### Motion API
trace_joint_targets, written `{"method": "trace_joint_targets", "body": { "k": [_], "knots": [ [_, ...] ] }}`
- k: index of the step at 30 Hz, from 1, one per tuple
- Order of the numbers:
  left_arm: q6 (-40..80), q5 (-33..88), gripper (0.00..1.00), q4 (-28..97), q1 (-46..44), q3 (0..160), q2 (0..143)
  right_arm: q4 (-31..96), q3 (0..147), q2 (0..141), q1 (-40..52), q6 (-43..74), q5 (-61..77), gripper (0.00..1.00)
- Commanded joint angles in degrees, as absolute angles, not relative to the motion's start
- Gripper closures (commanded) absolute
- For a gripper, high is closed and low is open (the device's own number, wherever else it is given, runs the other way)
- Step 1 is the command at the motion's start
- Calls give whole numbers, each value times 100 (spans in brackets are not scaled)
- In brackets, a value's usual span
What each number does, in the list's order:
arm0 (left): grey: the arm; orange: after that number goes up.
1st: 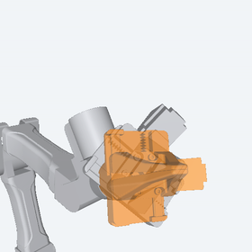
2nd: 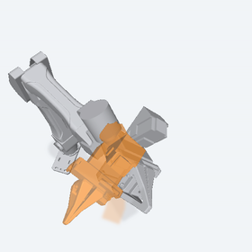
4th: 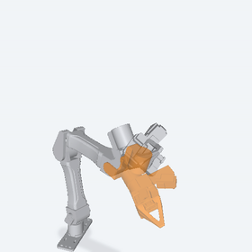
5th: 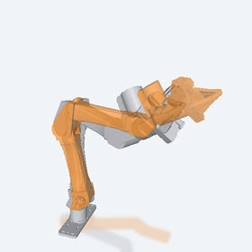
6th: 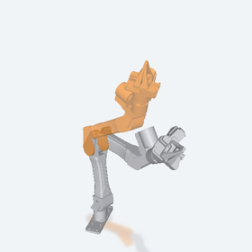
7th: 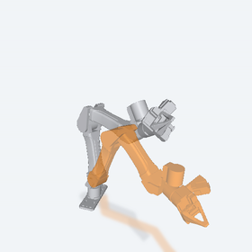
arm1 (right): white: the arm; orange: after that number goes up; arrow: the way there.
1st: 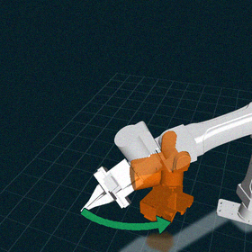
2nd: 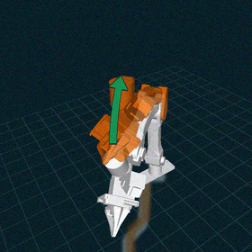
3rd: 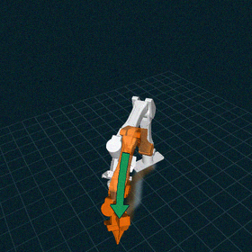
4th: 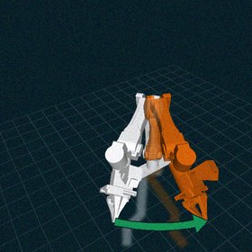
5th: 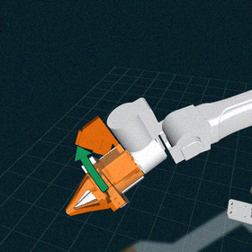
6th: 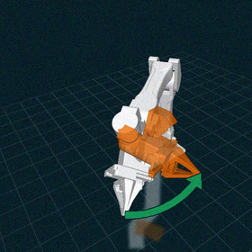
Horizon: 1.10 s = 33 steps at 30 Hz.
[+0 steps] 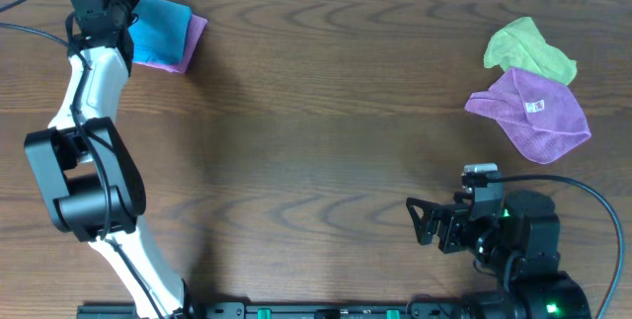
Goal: Fold the cloth
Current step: 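Carry the green square left and lower it onto the blue cloth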
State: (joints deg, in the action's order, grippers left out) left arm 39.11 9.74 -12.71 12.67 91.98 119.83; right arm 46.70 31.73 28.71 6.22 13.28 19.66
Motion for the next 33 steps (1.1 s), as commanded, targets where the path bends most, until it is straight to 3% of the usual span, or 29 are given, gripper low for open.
{"method": "trace_joint_targets", "body": {
  "k": [1, 10, 33],
  "knots": [
    [3817, 1037, 94, -1398, 1273, 9362, 12151, 4676, 3142, 2845, 580, 1413, 1951, 1],
    [3592, 1269, 94, -1245, 1273, 9360, 12175, 4676, 3142, 2845, 580, 1415, 1951, 1],
    [3426, 1905, 94, 1706, 1273, 9360, 12175, 4676, 3142, 2845, 580, 1415, 1951, 1]
  ]
}}
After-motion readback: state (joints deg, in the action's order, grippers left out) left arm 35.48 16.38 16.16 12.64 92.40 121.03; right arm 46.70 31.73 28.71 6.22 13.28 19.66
